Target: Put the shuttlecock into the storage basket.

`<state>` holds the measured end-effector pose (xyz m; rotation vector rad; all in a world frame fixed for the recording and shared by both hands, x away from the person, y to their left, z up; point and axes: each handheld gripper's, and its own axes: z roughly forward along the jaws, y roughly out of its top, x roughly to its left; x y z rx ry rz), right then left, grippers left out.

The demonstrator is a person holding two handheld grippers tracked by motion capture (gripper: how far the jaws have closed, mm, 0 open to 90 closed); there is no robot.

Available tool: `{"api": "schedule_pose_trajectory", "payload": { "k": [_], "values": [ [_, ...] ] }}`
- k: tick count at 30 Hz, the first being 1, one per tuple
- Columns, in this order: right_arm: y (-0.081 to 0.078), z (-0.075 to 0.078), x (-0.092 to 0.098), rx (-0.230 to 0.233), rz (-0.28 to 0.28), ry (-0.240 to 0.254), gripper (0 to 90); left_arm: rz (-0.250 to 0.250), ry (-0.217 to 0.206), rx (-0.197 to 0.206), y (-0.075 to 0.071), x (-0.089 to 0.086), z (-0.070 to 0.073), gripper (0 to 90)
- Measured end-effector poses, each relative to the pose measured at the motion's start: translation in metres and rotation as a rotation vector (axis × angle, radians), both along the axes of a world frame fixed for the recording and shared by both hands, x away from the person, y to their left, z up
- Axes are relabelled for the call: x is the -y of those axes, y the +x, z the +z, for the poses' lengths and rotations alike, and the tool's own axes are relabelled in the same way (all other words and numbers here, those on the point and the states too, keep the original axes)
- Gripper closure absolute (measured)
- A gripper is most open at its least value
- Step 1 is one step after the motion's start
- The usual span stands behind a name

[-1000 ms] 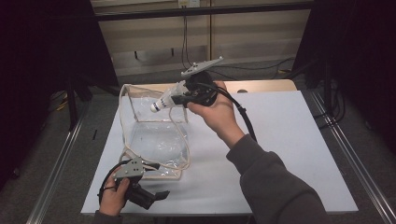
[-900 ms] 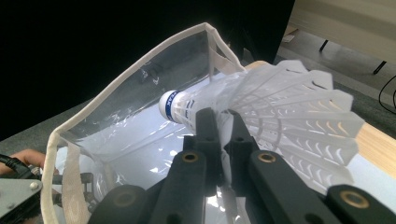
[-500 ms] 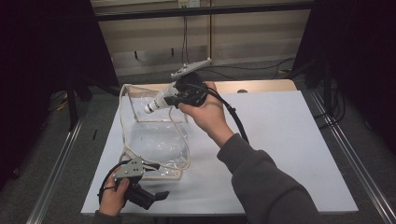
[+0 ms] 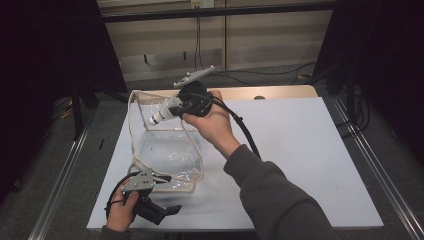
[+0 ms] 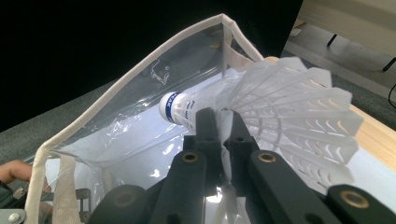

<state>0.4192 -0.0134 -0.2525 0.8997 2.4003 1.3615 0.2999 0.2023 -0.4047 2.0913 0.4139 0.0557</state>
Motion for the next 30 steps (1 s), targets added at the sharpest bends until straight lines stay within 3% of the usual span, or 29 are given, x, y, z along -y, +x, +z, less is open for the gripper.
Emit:
{"api": "schedule_pose_trajectory", "payload": {
  "k": [30],
  "values": [
    [0.007, -0.02, -0.03, -0.023, 0.008, -0.03, 87.4, 0.001, 0.001, 0.0, 0.0, 0.0, 0.0, 3.5]
  ]
}}
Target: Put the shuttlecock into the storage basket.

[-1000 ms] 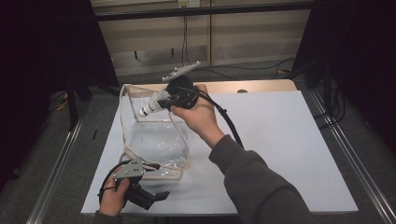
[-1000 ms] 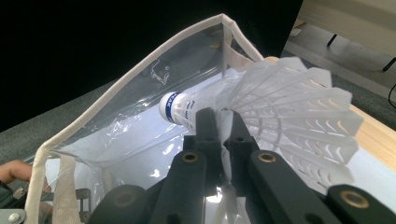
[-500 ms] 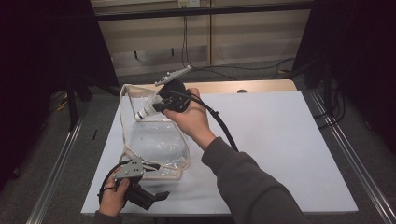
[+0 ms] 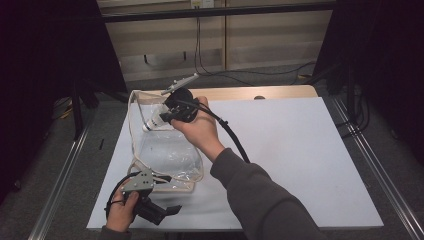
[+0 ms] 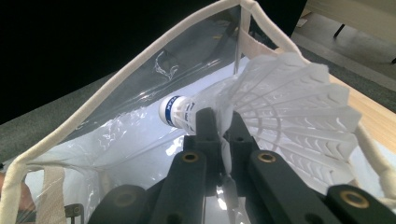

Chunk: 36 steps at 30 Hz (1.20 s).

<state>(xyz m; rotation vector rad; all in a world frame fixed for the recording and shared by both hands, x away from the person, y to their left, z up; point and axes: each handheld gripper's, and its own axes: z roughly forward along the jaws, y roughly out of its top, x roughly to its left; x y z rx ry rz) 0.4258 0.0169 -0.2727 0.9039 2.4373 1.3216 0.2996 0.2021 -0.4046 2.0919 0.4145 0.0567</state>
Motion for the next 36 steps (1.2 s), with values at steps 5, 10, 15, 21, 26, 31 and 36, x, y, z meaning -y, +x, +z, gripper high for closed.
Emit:
{"api": "schedule_pose_trajectory", "payload": {
  "k": [5, 10, 15, 21, 26, 31, 36],
  "values": [
    [0.001, -0.003, -0.003, -0.004, 0.006, -0.006, 87.3, -0.003, 0.001, 0.001, 0.0, 0.0, 0.0, 3.5],
    [0.002, -0.003, -0.007, -0.004, 0.013, 0.002, 87.4, -0.005, 0.001, -0.001, 0.0, 0.0, 0.0, 3.6],
    [0.001, -0.005, -0.011, -0.01, 0.017, -0.001, 87.4, -0.004, 0.0, -0.001, 0.0, 0.0, 0.0, 3.6],
    [0.003, -0.008, -0.014, -0.015, 0.018, -0.003, 87.3, -0.006, 0.004, -0.001, 0.0, -0.001, 0.0, 3.5],
    [0.005, -0.01, -0.016, -0.018, 0.015, -0.005, 87.3, -0.005, 0.003, -0.003, 0.0, -0.001, 0.0, 3.5],
    [0.005, -0.013, -0.019, -0.031, 0.011, 0.005, 87.4, -0.004, 0.005, 0.002, 0.0, 0.0, 0.0, 3.5],
    [0.004, -0.015, -0.023, -0.031, 0.011, 0.0, 87.4, -0.004, 0.004, 0.001, 0.0, -0.001, 0.0, 3.5]
  ]
}}
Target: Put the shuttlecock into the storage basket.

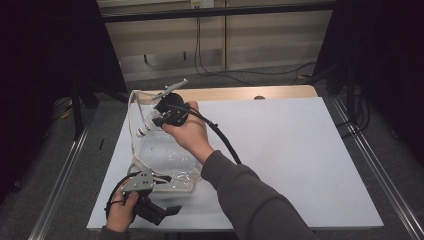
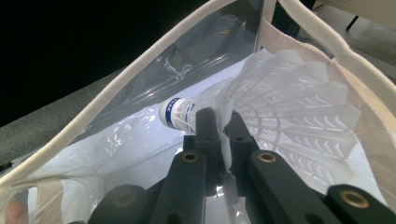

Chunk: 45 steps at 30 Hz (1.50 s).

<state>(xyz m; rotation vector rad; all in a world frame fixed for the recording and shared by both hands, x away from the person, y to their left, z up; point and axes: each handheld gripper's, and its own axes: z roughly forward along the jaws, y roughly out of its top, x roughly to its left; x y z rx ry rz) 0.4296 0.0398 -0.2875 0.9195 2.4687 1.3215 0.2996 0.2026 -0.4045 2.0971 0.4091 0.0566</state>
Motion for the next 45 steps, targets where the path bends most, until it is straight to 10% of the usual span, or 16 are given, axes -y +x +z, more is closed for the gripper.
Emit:
{"api": "schedule_pose_trajectory", "payload": {
  "k": [45],
  "values": [
    [-0.003, -0.033, -0.024, -0.029, 0.007, -0.048, 88.2, -0.003, 0.003, 0.004, -0.001, 0.0, 0.0, 3.6]
  ]
}}
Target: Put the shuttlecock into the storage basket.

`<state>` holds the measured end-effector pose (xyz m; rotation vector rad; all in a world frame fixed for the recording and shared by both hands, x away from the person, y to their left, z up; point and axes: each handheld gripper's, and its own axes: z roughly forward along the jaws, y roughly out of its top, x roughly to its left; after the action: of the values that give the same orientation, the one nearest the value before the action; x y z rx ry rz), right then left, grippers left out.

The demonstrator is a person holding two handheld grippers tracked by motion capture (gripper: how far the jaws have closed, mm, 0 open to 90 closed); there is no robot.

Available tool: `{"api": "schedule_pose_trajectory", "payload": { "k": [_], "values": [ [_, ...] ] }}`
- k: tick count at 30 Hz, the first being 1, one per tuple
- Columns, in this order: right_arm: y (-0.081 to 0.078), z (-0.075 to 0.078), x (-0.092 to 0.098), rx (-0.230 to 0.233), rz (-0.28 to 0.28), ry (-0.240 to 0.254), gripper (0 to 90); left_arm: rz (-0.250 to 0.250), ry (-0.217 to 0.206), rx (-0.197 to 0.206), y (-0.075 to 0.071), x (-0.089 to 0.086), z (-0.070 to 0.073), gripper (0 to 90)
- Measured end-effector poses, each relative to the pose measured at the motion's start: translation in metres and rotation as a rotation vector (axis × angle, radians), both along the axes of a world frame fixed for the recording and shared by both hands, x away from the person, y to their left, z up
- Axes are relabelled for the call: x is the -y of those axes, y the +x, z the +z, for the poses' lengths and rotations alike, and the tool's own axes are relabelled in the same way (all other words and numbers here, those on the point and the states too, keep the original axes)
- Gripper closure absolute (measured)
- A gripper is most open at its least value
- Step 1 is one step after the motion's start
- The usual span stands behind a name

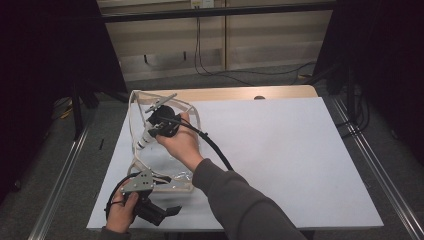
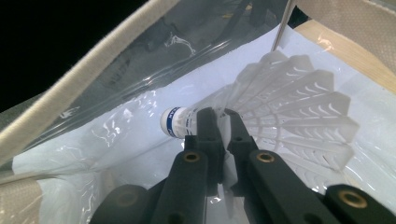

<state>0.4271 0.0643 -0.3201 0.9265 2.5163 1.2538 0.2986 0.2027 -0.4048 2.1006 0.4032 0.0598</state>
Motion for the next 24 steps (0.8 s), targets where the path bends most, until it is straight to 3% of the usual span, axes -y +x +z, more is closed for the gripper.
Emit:
{"api": "schedule_pose_trajectory", "payload": {
  "k": [24],
  "values": [
    [-0.002, -0.016, -0.007, -0.003, 0.028, -0.04, 88.1, 0.0, 0.0, -0.003, 0.0, 0.0, 0.0, 3.9]
  ]
}}
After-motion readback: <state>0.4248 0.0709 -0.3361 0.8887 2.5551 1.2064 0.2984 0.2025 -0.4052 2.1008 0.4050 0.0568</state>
